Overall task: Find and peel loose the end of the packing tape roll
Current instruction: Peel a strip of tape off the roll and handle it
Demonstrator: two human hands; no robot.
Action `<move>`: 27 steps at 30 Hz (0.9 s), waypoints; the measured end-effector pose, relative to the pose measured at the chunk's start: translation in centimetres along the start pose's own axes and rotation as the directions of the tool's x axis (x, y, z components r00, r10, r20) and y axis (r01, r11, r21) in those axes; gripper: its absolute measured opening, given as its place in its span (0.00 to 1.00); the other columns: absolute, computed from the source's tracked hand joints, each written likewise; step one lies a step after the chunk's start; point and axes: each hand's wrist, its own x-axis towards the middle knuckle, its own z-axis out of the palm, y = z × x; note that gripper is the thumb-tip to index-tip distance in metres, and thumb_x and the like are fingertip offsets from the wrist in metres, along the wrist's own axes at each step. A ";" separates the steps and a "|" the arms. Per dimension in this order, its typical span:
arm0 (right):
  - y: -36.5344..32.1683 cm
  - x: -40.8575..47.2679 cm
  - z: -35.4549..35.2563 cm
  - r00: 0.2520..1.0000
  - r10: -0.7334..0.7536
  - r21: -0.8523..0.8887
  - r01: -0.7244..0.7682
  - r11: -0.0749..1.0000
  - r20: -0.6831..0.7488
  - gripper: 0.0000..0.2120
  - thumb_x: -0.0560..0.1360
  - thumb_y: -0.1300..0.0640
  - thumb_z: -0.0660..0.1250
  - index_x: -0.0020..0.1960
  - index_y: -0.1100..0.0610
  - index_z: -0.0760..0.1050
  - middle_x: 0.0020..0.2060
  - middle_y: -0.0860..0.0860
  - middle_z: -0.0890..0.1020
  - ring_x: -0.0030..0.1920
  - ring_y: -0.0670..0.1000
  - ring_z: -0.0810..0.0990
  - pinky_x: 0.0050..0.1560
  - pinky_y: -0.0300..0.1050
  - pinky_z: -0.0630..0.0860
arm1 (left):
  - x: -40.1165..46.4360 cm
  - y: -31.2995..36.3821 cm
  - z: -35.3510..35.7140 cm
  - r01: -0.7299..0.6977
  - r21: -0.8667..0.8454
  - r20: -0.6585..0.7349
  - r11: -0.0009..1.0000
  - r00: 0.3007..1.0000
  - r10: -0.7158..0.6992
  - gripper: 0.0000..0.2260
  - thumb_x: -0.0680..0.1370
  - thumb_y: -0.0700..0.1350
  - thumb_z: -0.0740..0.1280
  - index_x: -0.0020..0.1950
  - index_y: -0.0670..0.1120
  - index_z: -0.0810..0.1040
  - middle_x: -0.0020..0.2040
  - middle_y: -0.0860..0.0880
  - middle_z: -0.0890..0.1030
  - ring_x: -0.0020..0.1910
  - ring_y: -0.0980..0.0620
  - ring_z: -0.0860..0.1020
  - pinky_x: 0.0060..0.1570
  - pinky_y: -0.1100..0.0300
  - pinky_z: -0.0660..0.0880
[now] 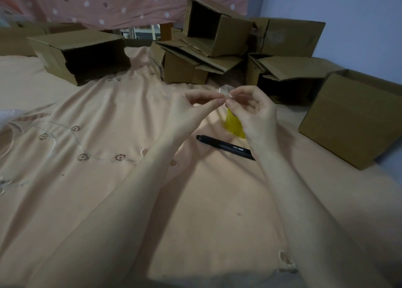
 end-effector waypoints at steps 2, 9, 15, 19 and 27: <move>0.2 0.0 0.0 0.999 0.034 0.023 -0.034 0.999 -0.018 0.03 0.72 0.63 0.71 0.45 0.58 0.79 0.40 0.50 0.82 0.44 0.47 0.82 0.49 0.45 0.80 | 0.0 0.0 0.0 0.015 0.001 -0.002 1.000 1.000 -0.015 0.04 0.72 0.41 0.74 0.42 0.51 0.84 0.35 0.59 0.84 0.39 0.64 0.81 0.38 0.71 0.73; 0.1 0.1 0.0 0.992 0.122 0.116 -0.117 0.986 -0.033 0.02 0.72 0.62 0.71 0.43 0.60 0.79 0.39 0.53 0.83 0.41 0.46 0.82 0.44 0.37 0.78 | -0.1 0.2 0.2 0.080 -0.039 0.001 0.996 0.997 -0.080 0.04 0.73 0.43 0.74 0.45 0.49 0.82 0.37 0.55 0.84 0.37 0.62 0.81 0.37 0.68 0.76; -0.5 -0.1 0.0 0.994 0.096 0.134 -0.089 0.987 -0.048 0.04 0.71 0.64 0.71 0.43 0.61 0.76 0.38 0.53 0.82 0.41 0.48 0.83 0.43 0.37 0.79 | -0.1 0.1 0.3 0.125 -0.050 0.004 0.991 0.992 -0.125 0.01 0.74 0.43 0.72 0.43 0.47 0.83 0.40 0.53 0.84 0.41 0.61 0.81 0.39 0.67 0.77; -0.5 -0.2 0.0 0.992 0.101 0.121 -0.091 0.988 -0.074 0.12 0.70 0.65 0.72 0.48 0.61 0.69 0.38 0.54 0.83 0.40 0.50 0.84 0.48 0.45 0.82 | 0.0 0.1 0.4 0.143 -0.116 -0.022 0.983 0.989 -0.146 0.05 0.73 0.39 0.73 0.40 0.47 0.78 0.37 0.51 0.83 0.37 0.60 0.81 0.39 0.66 0.79; -0.5 -0.3 0.1 0.992 0.117 0.091 -0.113 0.989 -0.045 0.14 0.71 0.65 0.71 0.49 0.56 0.68 0.34 0.52 0.80 0.39 0.51 0.81 0.45 0.42 0.78 | -0.4 0.0 0.8 0.187 -0.135 0.066 0.973 0.981 -0.180 0.05 0.76 0.41 0.70 0.51 0.47 0.82 0.44 0.53 0.83 0.43 0.64 0.80 0.41 0.68 0.76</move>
